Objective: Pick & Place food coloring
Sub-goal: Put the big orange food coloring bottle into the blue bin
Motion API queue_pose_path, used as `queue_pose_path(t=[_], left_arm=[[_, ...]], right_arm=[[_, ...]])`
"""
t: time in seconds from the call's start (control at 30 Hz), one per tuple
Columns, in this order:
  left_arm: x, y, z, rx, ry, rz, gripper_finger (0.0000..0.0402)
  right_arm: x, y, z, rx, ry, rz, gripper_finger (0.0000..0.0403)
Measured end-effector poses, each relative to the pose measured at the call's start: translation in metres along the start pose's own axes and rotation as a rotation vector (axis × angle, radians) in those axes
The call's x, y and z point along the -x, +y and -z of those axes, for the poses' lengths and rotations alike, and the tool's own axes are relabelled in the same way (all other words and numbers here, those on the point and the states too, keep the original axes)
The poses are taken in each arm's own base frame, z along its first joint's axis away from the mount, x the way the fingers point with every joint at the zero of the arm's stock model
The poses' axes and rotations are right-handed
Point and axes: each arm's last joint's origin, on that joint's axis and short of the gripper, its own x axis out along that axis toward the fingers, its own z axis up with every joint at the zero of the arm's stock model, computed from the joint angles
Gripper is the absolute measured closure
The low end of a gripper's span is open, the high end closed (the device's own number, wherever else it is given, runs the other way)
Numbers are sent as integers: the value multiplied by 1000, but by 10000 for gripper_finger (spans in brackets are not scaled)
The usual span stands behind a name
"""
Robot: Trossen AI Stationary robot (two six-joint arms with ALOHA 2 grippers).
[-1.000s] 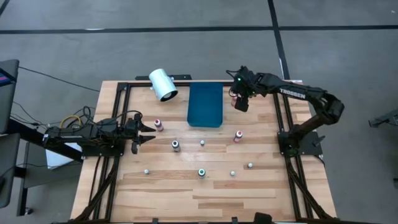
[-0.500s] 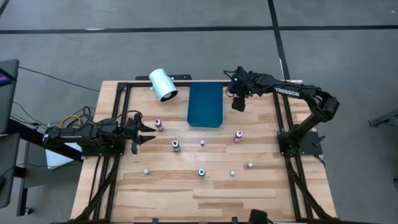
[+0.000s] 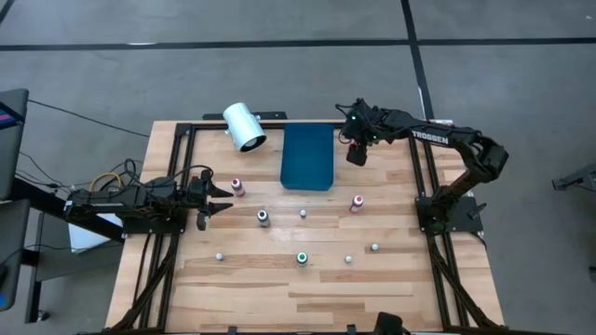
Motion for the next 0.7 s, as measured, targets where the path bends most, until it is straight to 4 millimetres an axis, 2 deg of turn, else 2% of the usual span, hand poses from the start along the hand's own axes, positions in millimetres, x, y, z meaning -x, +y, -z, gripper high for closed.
queue_pose_path(t=[0.33,0.7], left_arm=[[0,0,0,-1,0,0,255],[0,0,0,-1,0,0,255]], right_arm=[[0,-4,2,-55,8,7,188],[0,-3,4,-79,25,1,261]])
